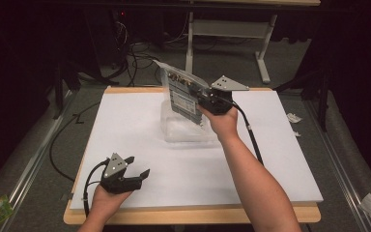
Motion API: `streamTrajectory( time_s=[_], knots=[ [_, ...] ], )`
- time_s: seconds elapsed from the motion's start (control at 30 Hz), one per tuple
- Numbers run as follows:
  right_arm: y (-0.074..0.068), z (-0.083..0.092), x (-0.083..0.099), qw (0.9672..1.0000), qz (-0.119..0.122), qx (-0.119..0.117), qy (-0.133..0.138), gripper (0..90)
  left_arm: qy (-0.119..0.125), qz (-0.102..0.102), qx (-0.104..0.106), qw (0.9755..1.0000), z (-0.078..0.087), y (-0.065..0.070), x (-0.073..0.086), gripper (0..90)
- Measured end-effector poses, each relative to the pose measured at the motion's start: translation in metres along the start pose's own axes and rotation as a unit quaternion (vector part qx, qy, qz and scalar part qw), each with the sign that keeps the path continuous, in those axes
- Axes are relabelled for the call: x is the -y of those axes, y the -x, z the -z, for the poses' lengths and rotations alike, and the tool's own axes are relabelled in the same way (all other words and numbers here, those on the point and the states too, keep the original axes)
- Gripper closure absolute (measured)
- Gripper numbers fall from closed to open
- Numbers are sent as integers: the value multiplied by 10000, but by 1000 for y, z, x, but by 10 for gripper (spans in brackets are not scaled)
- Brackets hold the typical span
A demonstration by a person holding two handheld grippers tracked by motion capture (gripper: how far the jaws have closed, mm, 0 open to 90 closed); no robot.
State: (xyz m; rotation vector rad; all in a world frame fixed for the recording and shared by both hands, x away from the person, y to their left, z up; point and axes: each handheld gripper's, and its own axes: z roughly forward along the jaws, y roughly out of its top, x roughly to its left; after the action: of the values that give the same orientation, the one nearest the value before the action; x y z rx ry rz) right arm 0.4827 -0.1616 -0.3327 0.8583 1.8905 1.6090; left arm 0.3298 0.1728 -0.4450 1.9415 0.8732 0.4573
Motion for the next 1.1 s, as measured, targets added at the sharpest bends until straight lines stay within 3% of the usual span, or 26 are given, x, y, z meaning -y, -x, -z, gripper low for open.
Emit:
streamTrajectory(
  time_s=[0.17, 0.4, 0.47, 0.8, 0.97, 1.1],
  knots=[
    [1, -2, 7, 10000, -69, -19, -17, 786, 12, -19, -9, 10000, 1, 0, 0, 258],
    [15, 2, 17, 9981, -615, -12, 49, 785, 7, -19, 4, 10000, 0, 0, 0, 260],
    [20, 4, 20, 9973, -734, 5, -51, 785, 9, -23, -4, 10000, 0, 1, 0, 261],
    [27, 14, 24, 9960, -860, -1, -228, 754, -15, -47, 4, 10000, 0, 3, 0, 263],
    [29, 15, 29, 9941, -998, 91, -426, 657, -1, -47, -22, 10000, 2, 3, 1, 264],
    [32, 16, 30, 9935, -1068, 10, -391, 565, 7, -43, -50, 10000, 3, 1, 1, 272]
  ],
)
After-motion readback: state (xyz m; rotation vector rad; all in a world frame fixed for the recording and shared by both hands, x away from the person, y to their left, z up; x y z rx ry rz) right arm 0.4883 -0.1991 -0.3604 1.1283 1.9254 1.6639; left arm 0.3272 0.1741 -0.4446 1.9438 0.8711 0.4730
